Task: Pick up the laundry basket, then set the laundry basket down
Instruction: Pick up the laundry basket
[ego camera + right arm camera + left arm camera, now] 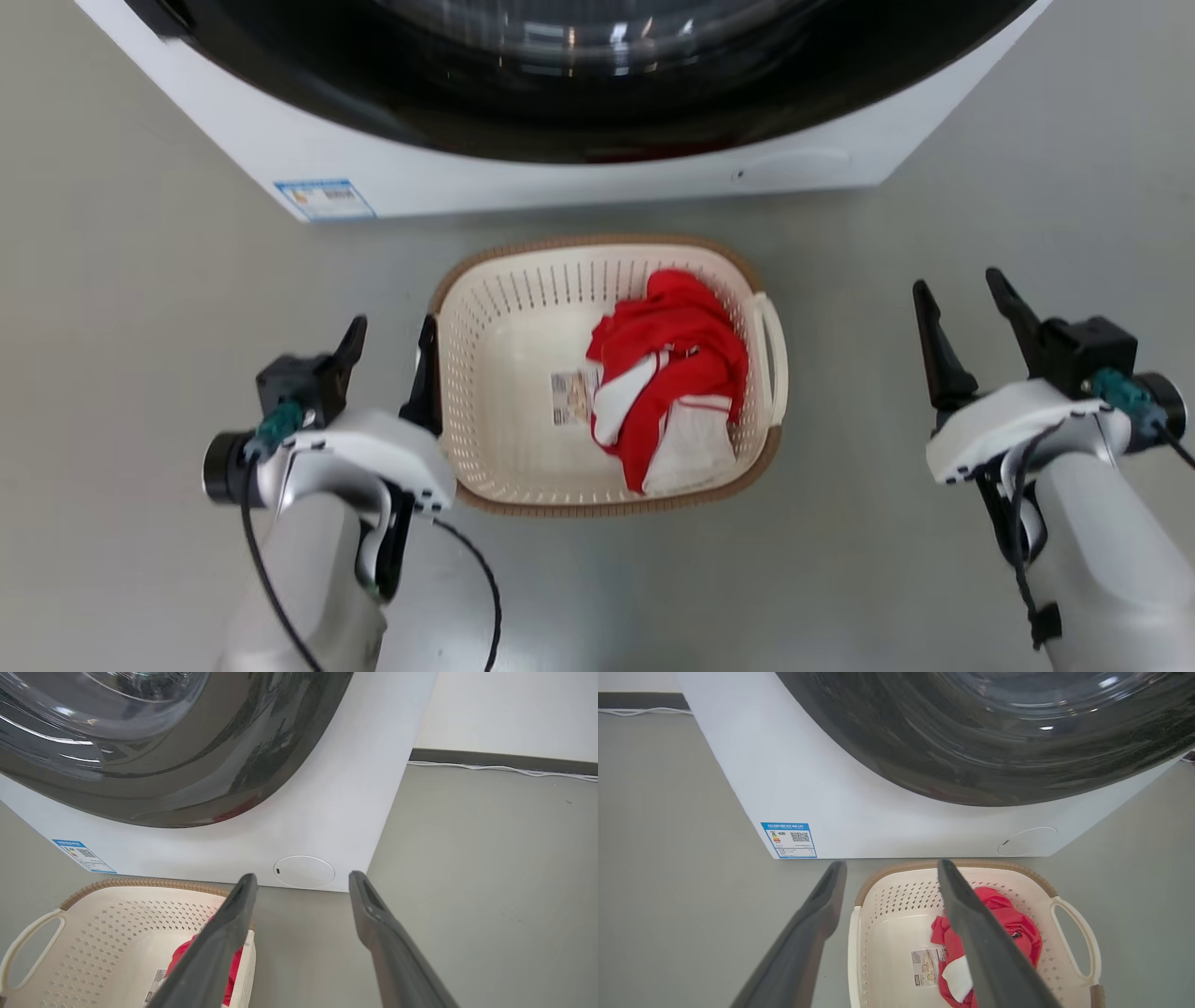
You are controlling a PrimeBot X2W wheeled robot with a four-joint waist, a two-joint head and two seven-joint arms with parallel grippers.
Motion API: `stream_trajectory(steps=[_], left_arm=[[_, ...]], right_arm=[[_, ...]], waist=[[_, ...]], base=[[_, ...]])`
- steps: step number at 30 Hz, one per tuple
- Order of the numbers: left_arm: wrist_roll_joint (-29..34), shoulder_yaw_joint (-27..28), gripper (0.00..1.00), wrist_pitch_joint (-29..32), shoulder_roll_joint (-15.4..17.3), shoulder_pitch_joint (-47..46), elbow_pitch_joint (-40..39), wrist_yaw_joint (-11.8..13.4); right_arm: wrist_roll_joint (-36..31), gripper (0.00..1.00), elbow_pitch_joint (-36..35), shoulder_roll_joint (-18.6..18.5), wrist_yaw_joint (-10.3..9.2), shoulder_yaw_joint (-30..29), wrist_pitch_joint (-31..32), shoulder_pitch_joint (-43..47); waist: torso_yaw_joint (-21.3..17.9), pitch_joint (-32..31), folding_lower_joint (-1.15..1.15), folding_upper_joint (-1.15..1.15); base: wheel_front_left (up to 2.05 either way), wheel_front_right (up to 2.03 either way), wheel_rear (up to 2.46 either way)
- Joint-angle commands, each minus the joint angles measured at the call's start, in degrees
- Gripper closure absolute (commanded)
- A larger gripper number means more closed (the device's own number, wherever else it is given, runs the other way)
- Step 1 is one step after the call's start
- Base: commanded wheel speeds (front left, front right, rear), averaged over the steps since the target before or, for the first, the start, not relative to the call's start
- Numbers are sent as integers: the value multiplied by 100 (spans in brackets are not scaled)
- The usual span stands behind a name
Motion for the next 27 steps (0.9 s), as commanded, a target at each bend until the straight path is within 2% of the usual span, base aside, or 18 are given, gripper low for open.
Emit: stream_trajectory(steps=[1,12,27], left_arm=[[-82,47,0,-35,87,-313,85,81],[-359,-419,0,-35,87,-1007,735,232],[-629,-763,0,-35,87,-1541,1392,295]], right_arm=[[64,0,85,-39,34,182,-68,-195],[209,0,540,1,34,508,-68,-653],[258,0,609,40,34,740,-68,-1035]], waist=[[33,384,0,0],[137,1023,0,0],[261,1686,0,0]], base=[[0,0,0],[0,0,0],[0,0,0]])
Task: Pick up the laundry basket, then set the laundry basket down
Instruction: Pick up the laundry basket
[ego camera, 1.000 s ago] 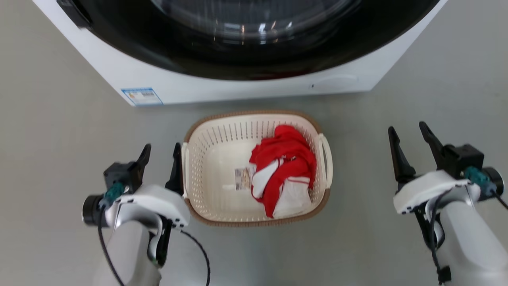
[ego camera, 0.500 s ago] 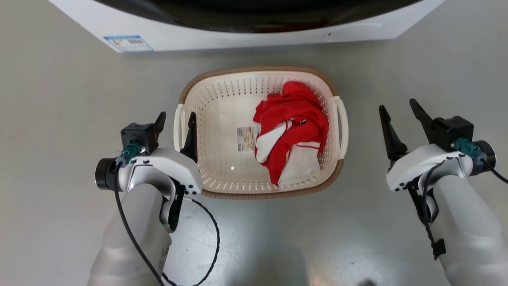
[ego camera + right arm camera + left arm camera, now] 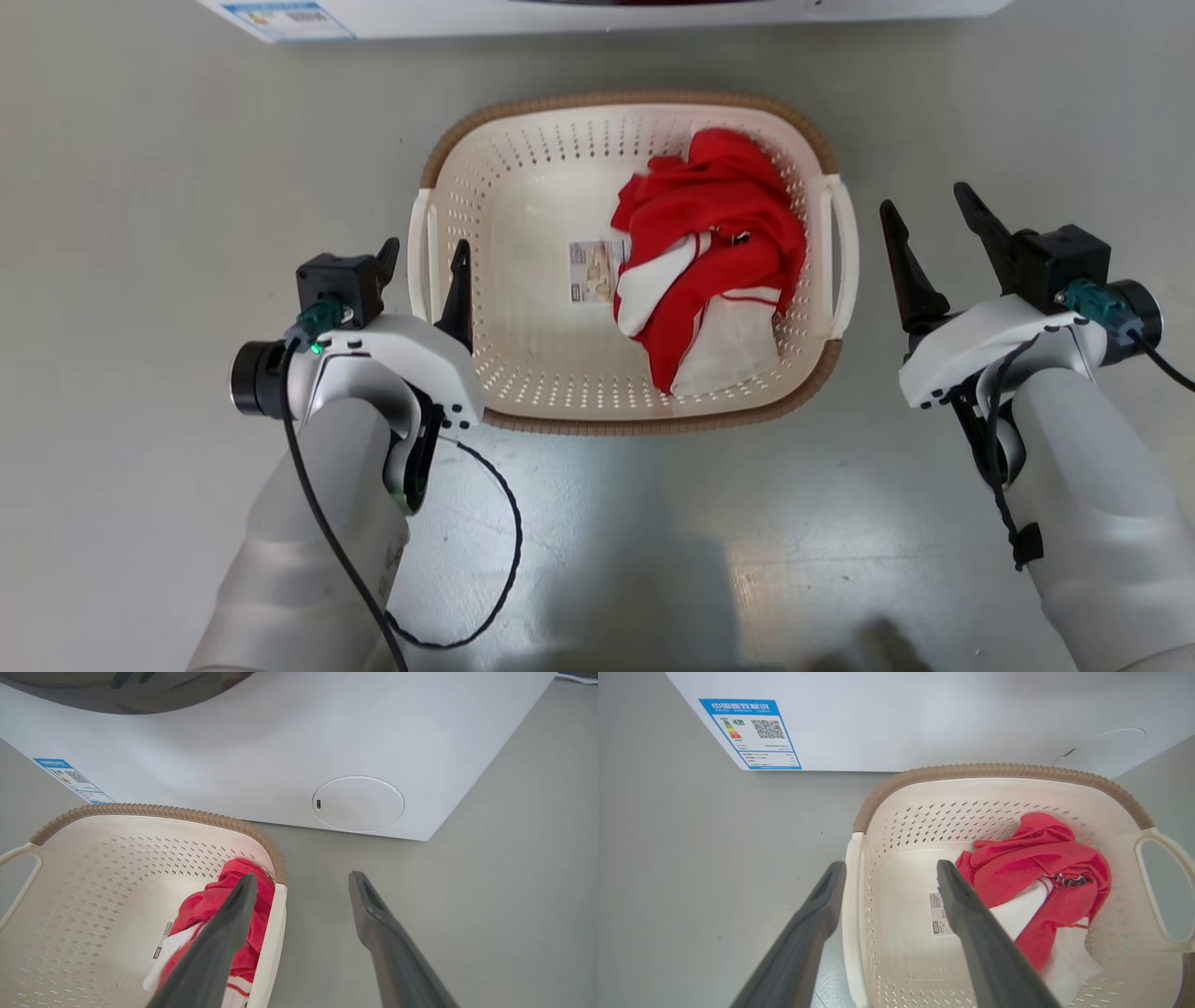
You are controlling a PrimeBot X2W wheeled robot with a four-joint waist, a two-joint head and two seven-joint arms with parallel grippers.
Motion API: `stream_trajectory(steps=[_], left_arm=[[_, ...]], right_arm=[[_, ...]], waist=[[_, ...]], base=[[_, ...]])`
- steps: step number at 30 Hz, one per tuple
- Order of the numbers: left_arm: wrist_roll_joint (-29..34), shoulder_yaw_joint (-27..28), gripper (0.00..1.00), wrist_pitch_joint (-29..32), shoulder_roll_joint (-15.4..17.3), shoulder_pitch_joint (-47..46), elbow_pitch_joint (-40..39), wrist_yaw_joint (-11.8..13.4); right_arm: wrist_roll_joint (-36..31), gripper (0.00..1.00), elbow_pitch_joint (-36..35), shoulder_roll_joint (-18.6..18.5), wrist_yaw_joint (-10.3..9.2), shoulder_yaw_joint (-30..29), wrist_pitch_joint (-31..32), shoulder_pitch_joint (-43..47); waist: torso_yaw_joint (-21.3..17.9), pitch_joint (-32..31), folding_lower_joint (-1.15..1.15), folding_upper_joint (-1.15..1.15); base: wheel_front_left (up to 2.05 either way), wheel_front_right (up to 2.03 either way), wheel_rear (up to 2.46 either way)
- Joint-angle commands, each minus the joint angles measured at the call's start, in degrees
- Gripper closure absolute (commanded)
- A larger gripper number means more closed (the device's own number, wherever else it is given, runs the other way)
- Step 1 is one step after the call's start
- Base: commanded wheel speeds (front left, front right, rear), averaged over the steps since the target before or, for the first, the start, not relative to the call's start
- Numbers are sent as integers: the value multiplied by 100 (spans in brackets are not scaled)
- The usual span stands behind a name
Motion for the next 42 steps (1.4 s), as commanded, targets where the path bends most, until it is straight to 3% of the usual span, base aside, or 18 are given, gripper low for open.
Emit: stream_trajectory(steps=[1,23,42], left_arm=[[-57,70,0,-35,111,-66,-5,64],[-396,-339,0,-35,111,-916,806,190],[-765,-889,0,-35,111,-1478,1528,200]], right_arm=[[49,0,-65,38,34,140,-68,57],[55,0,203,111,34,259,-68,-351],[308,0,1113,297,34,427,-68,-775]], waist=[[28,118,0,0],[174,805,0,0],[233,970,0,0]], base=[[0,0,0],[0,0,0],[0,0,0]])
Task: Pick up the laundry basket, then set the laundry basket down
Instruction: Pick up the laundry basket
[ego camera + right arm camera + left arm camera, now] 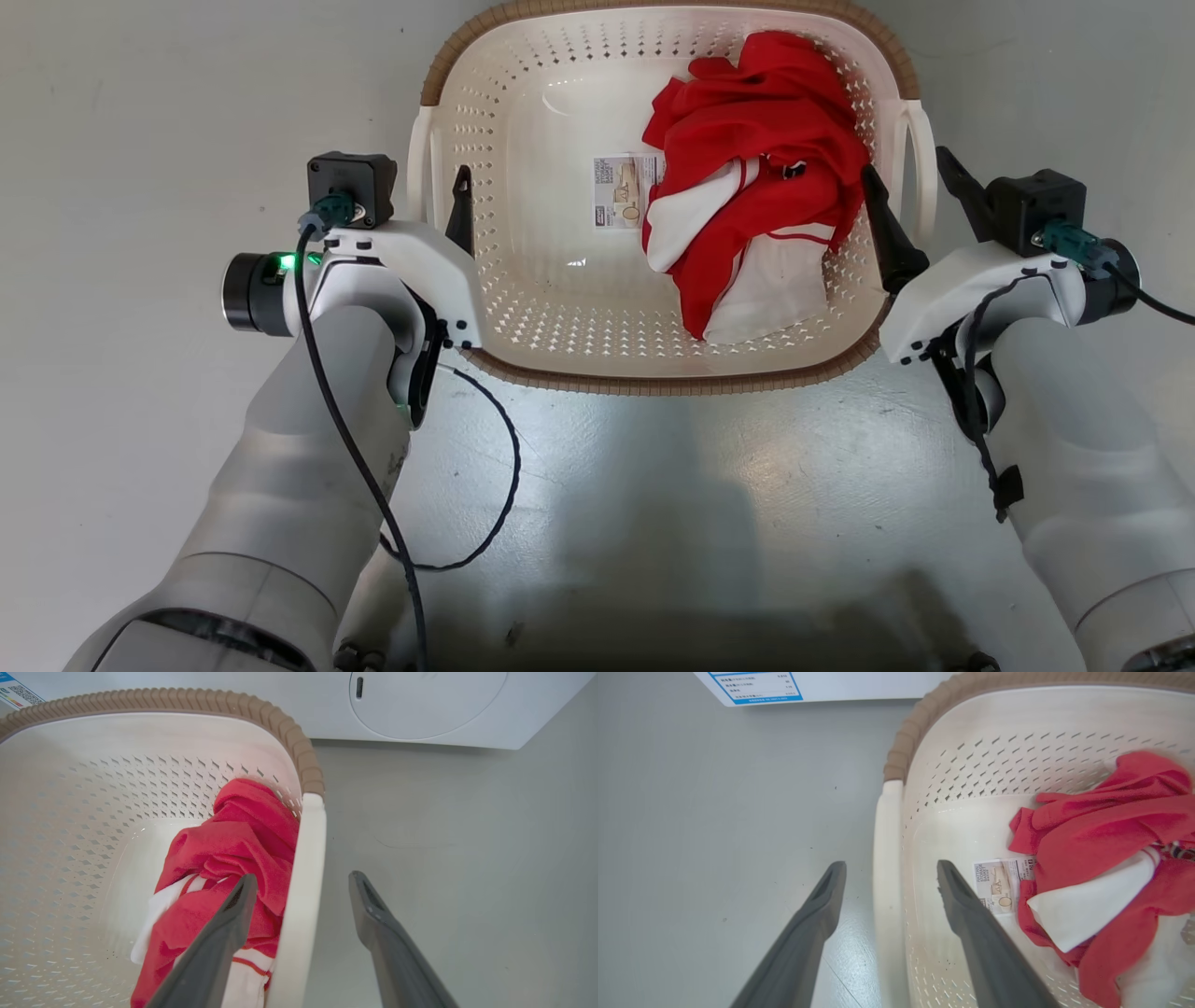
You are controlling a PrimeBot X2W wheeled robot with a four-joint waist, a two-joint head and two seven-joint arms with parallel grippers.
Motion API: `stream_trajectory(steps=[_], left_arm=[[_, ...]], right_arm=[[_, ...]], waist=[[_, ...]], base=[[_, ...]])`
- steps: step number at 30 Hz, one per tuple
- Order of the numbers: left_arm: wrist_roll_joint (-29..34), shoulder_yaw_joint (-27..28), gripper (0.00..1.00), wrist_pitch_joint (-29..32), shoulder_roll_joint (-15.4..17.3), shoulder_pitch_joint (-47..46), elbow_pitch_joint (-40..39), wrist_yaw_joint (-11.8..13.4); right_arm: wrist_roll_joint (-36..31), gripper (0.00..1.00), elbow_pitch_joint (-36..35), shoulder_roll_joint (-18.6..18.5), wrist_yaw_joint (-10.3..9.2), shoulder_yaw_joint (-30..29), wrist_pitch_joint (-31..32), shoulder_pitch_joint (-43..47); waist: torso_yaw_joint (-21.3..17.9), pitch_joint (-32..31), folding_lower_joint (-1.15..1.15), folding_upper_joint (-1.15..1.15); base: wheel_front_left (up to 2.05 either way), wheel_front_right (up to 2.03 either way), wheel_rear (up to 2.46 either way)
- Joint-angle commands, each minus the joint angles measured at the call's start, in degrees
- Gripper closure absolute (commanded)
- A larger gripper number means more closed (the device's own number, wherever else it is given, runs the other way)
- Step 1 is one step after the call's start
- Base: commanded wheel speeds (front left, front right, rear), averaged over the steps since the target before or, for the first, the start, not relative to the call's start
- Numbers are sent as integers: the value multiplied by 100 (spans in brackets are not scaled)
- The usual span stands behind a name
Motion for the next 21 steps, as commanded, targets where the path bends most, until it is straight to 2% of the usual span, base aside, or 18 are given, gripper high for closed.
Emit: stream_trajectory(steps=[1,10,21], left_arm=[[-99,29,0,-35,142,11,50,-2],[-336,-273,0,85,142,-190,443,-68],[-570,-590,0,300,142,-278,597,-70]], right_arm=[[73,0,96,131,34,136,-62,121],[394,0,846,280,34,419,-62,-223],[643,0,1151,305,34,671,-62,-368]], waist=[[-1,-19,0,0],[-38,-53,0,0],[-64,-71,0,0]], base=[[0,0,0],[0,0,0],[0,0,0]])
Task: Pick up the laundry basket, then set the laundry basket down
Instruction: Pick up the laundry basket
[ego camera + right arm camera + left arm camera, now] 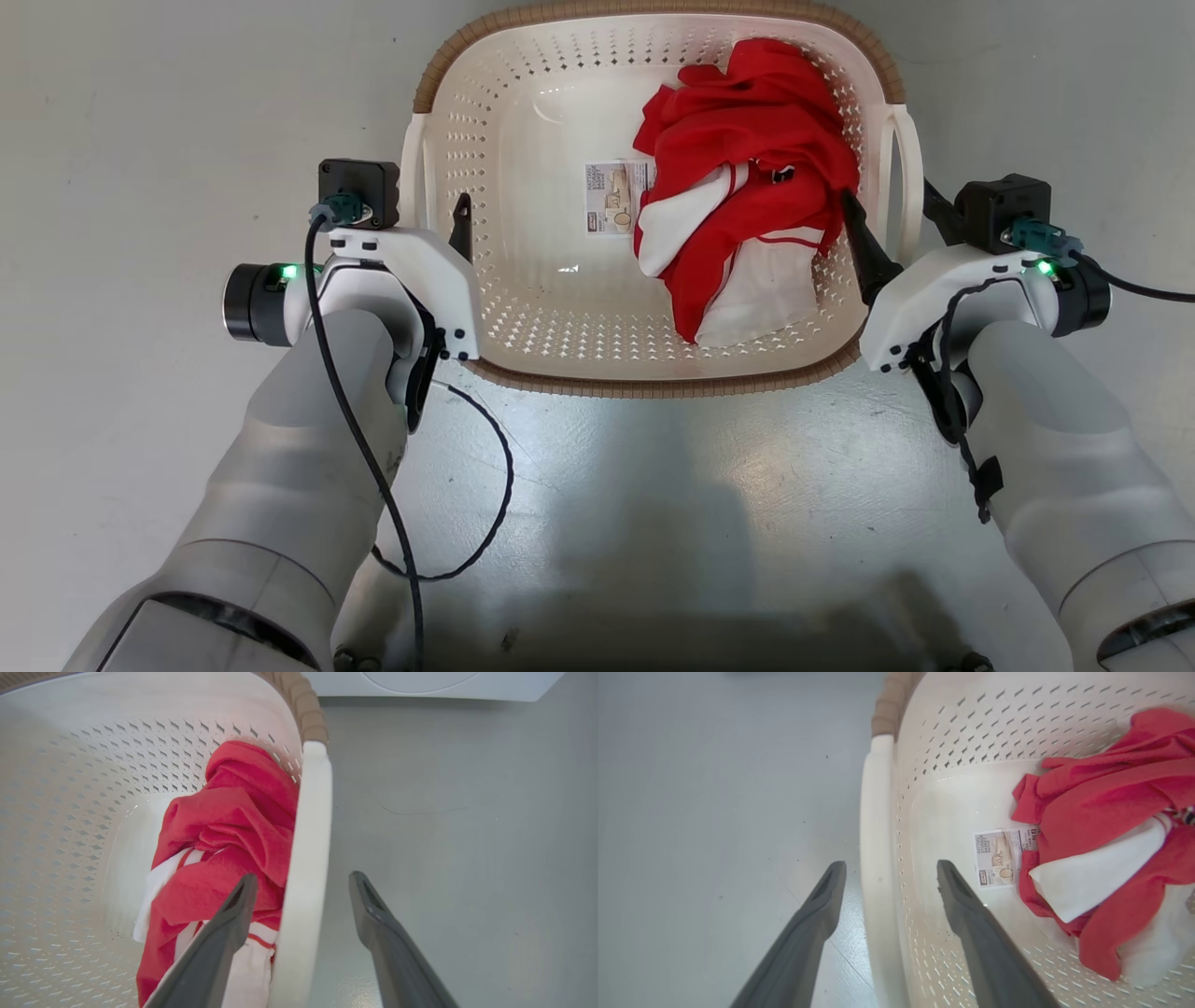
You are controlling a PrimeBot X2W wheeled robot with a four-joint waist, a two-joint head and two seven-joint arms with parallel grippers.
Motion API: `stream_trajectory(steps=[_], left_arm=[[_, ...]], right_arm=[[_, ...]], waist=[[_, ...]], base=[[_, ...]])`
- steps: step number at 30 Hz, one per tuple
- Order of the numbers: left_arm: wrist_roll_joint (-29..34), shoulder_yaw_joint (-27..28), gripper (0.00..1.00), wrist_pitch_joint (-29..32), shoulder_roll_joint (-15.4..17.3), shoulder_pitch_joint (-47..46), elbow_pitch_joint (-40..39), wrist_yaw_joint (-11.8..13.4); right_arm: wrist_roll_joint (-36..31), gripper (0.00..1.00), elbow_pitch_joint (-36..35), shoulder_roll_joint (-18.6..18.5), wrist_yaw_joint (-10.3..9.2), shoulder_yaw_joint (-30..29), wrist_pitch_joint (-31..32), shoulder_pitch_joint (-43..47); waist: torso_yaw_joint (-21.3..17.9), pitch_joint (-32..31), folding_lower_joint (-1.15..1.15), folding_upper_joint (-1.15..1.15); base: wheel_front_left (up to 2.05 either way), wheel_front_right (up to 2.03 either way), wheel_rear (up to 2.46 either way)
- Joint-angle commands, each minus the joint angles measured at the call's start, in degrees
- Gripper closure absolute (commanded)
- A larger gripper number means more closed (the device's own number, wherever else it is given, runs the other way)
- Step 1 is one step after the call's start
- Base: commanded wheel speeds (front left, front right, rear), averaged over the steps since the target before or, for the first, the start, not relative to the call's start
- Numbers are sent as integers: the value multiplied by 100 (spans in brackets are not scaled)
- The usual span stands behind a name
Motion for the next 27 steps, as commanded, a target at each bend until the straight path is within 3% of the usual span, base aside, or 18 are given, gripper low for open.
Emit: stream_trajectory(steps=[1,18,19,20,21,27], left_arm=[[-32,48,0,-1,154,-19,-12,-7],[-295,-264,0,-81,154,-96,105,77],[-302,-285,6,-92,154,-104,107,78],[-314,-297,67,-111,154,-113,101,82],[-314,-324,100,-125,154,-120,99,79],[-389,-441,100,-130,154,-97,132,78]], right_arm=[[63,0,11,116,34,117,-62,129],[262,0,43,93,34,325,-62,94],[272,51,45,94,34,330,-62,92],[287,100,22,100,34,344,-62,92],[314,100,1,106,34,356,-62,99],[442,100,131,139,34,525,-62,133]], waist=[[0,-1,0,0],[-12,-44,0,0],[-12,-43,0,0],[-9,-40,0,0],[-7,-38,0,0],[3,-122,0,0]], base=[[0,0,0],[0,0,0],[0,0,0],[0,0,0],[0,0,0],[0,0,0]])
